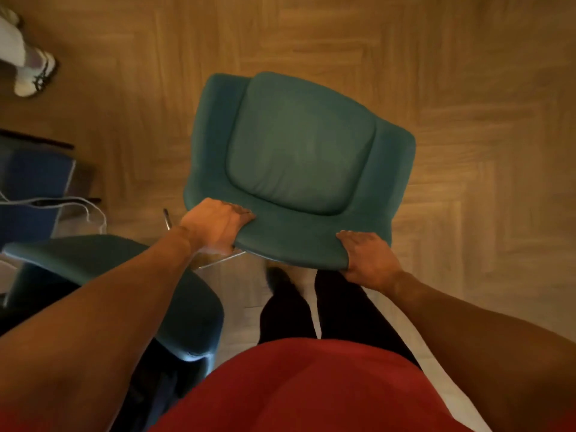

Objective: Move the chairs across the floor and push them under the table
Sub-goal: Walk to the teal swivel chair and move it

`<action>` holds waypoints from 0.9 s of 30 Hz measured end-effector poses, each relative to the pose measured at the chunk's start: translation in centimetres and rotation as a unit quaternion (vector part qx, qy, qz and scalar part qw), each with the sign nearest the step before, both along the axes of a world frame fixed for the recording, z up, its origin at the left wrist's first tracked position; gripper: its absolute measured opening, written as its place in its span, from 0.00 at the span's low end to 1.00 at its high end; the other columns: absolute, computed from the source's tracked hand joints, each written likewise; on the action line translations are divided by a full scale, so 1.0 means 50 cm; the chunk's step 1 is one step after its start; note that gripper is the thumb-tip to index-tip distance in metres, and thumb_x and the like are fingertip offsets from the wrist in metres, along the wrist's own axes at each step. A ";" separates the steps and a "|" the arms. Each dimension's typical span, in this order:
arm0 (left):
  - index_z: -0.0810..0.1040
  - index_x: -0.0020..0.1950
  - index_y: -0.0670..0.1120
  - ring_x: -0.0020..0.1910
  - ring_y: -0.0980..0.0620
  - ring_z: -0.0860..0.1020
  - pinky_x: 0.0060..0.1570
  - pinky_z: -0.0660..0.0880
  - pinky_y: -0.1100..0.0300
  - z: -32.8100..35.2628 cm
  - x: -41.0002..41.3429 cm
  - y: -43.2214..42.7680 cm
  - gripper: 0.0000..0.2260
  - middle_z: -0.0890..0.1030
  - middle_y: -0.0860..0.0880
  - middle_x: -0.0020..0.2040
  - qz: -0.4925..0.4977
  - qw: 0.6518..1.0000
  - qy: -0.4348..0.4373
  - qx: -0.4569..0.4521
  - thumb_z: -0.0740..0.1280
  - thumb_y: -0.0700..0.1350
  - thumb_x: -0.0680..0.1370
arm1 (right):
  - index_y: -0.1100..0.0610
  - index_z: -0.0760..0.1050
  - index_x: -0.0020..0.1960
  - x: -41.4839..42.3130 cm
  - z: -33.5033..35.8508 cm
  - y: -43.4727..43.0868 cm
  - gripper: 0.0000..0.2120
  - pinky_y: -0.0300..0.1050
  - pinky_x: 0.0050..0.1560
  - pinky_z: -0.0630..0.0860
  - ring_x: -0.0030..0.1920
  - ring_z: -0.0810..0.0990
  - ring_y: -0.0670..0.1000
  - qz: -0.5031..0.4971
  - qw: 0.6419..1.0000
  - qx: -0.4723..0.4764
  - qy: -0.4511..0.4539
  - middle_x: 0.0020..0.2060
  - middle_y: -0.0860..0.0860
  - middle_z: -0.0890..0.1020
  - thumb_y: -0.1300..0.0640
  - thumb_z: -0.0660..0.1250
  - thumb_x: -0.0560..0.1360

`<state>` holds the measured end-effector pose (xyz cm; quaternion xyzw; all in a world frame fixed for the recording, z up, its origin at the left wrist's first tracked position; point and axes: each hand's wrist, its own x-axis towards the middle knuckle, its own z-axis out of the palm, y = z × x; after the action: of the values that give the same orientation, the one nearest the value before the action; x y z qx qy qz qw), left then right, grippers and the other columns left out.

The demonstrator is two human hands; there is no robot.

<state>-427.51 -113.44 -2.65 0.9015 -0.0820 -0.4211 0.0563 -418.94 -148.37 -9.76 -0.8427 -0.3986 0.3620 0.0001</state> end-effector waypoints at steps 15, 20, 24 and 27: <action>0.72 0.74 0.64 0.62 0.49 0.84 0.56 0.80 0.51 -0.022 0.465 0.139 0.32 0.82 0.60 0.68 -0.089 0.995 -0.042 0.029 0.64 0.60 0.68 | 0.55 0.78 0.72 0.333 0.033 0.149 0.35 0.57 0.61 0.81 0.62 0.84 0.59 -0.125 0.990 0.008 -0.070 0.63 0.52 0.85 0.36 0.74 0.72; 0.73 0.72 0.63 0.62 0.50 0.83 0.54 0.78 0.52 -0.016 0.652 0.181 0.30 0.82 0.60 0.67 -0.114 0.992 -0.042 0.028 0.65 0.60 0.69 | 0.54 0.79 0.72 0.482 0.034 0.195 0.37 0.57 0.57 0.83 0.60 0.85 0.59 -0.154 0.985 0.004 -0.079 0.63 0.51 0.85 0.35 0.76 0.69; 0.73 0.71 0.62 0.61 0.51 0.83 0.55 0.79 0.52 -0.024 0.784 0.212 0.29 0.82 0.60 0.66 -0.131 0.990 -0.041 0.024 0.66 0.59 0.69 | 0.53 0.82 0.66 0.581 0.024 0.217 0.36 0.56 0.48 0.85 0.52 0.87 0.59 -0.173 0.981 0.007 -0.090 0.57 0.50 0.87 0.32 0.73 0.66; 0.73 0.71 0.61 0.62 0.51 0.83 0.57 0.79 0.53 -0.036 0.873 0.224 0.28 0.82 0.59 0.66 -0.153 0.987 -0.046 0.023 0.66 0.60 0.70 | 0.54 0.85 0.59 0.639 0.010 0.220 0.37 0.54 0.40 0.86 0.45 0.88 0.58 -0.186 0.978 0.018 -0.098 0.50 0.50 0.89 0.27 0.63 0.64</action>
<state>-383.85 -102.23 -4.43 0.8976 -0.2120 -0.3851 -0.0333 -386.99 -137.35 -9.28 -0.9332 -0.2396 0.2643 0.0434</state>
